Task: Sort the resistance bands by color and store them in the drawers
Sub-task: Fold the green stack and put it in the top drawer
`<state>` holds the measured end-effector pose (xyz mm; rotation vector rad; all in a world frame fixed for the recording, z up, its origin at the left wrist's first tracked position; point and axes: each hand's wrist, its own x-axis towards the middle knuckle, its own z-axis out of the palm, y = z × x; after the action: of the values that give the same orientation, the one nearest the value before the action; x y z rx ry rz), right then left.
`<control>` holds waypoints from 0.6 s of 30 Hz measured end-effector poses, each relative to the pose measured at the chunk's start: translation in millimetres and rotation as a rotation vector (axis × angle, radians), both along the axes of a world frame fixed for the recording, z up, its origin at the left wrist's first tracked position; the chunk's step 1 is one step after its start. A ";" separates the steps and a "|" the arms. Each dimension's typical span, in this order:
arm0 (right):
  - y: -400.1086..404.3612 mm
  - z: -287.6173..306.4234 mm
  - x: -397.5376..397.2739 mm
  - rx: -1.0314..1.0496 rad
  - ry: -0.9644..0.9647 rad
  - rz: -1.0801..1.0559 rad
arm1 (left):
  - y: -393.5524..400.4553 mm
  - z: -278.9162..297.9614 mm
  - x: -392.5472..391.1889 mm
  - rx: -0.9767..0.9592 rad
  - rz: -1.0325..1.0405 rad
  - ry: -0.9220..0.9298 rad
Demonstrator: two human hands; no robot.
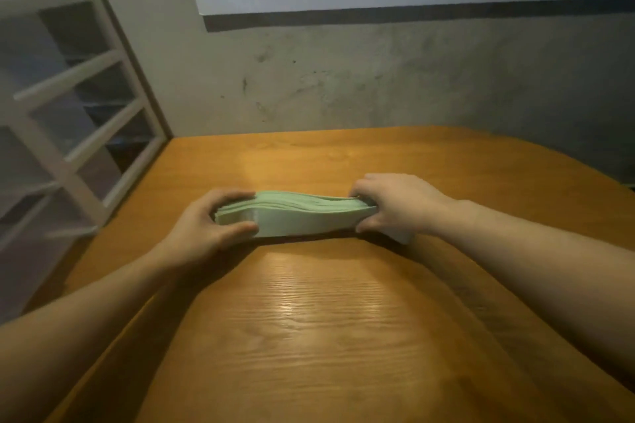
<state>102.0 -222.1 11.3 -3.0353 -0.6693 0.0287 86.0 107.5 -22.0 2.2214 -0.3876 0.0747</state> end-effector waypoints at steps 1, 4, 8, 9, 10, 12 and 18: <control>2.1 -7.6 1.4 -0.010 0.034 0.005 | 5.4 -8.6 -2.7 0.006 0.015 0.033; -2.4 -18.1 2.0 0.021 0.103 0.014 | 12.3 -25.2 -8.6 -0.015 0.032 0.013; -25.8 -20.3 0.5 0.103 0.152 -0.021 | 13.2 -28.4 -5.8 -0.043 -0.028 -0.036; -31.6 -22.1 -0.6 0.121 0.151 -0.042 | 13.9 -29.4 -5.0 -0.055 -0.033 -0.031; -36.7 -24.9 -1.4 0.157 0.156 -0.058 | 14.0 -30.0 -4.9 -0.069 -0.033 -0.016; -45.4 -31.4 -2.9 0.314 0.197 -0.092 | 13.2 -30.5 -4.6 -0.082 -0.027 0.005; -55.9 -39.7 -10.0 0.687 0.294 -0.210 | 17.1 -15.9 -2.5 -0.167 -0.006 0.191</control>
<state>92.0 -278.0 -28.4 -2.3525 -0.2566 0.1909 83.5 124.6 -37.9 2.0418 -0.2733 -0.1044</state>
